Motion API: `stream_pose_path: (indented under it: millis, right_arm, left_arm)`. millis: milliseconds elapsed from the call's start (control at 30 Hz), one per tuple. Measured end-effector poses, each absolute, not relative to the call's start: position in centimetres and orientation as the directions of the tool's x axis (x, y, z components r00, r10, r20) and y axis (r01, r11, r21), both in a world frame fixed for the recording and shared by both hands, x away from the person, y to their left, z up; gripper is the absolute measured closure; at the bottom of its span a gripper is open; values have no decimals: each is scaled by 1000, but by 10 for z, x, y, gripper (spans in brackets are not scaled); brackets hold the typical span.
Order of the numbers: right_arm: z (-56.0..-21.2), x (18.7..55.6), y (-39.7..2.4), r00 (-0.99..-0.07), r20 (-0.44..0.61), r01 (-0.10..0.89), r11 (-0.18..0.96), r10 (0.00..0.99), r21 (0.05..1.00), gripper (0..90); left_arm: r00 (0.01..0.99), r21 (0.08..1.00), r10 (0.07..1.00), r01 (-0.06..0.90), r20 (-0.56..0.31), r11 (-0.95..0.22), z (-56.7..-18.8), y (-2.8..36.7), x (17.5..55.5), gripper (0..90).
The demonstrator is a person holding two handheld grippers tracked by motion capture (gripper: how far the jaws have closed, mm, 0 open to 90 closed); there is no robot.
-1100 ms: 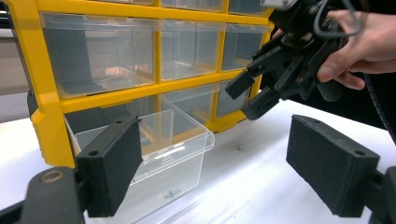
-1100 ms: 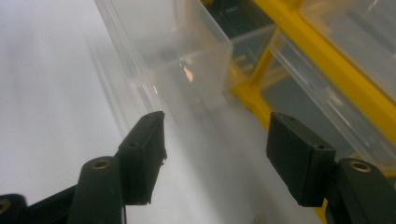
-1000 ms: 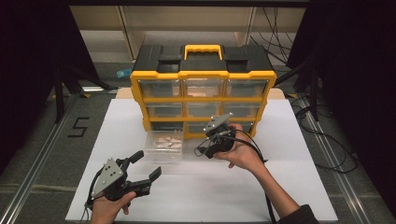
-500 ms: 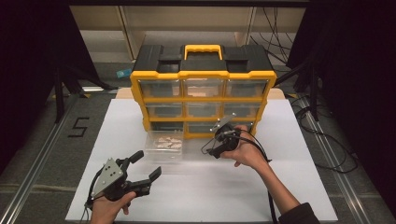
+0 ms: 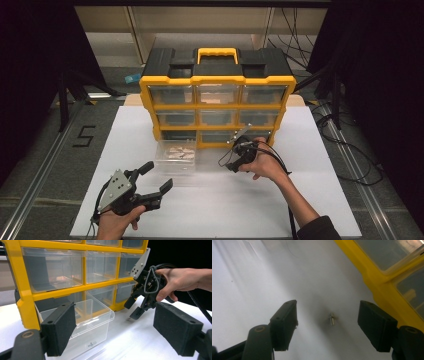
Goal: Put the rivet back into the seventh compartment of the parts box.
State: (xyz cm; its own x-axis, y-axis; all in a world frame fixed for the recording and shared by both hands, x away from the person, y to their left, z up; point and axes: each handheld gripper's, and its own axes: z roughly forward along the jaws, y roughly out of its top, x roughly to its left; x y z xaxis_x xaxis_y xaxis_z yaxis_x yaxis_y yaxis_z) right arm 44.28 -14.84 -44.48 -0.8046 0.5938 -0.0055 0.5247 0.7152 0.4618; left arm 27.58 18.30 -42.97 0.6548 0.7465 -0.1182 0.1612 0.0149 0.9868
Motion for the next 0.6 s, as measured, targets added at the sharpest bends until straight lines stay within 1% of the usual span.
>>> stream_pose_path:
  millis: [200, 267, 300, 367, 500, 533, 567, 600]
  right_arm:
    - [-451, 446, -147, -805, 13, 542, 726, 593, 423, 327]
    - [-453, 447, -147, -797, 8, 552, 723, 604, 415, 343]
    - [-455, 448, -146, -785, 13, 569, 714, 619, 407, 366]
    - [-456, 449, -145, -781, 17, 576, 709, 624, 406, 380]
    - [-458, 450, -146, -778, 23, 583, 708, 628, 398, 455]
    - [-458, 451, -146, -780, 21, 580, 710, 626, 399, 501]
    - [-458, 451, -147, -781, 22, 579, 710, 624, 400, 520]
    - [-458, 451, -147, -781, 22, 579, 710, 624, 400, 520]
  left_arm:
    - [655, 987, 746, 161, -118, 14, -430, 183, 276, 180]
    - [655, 987, 747, 161, -118, 14, -430, 183, 276, 180]
    - [656, 987, 746, 161, -118, 14, -430, 183, 276, 180]
    - [655, 987, 746, 161, -118, 14, -430, 183, 276, 180]
    - [655, 987, 746, 162, -120, 17, -430, 183, 276, 180]
    - [654, 987, 747, 162, -120, 17, -430, 183, 276, 180]
    - [654, 987, 747, 162, -120, 16, -430, 183, 276, 180]
    - [654, 987, 747, 162, -120, 16, -430, 183, 276, 180]
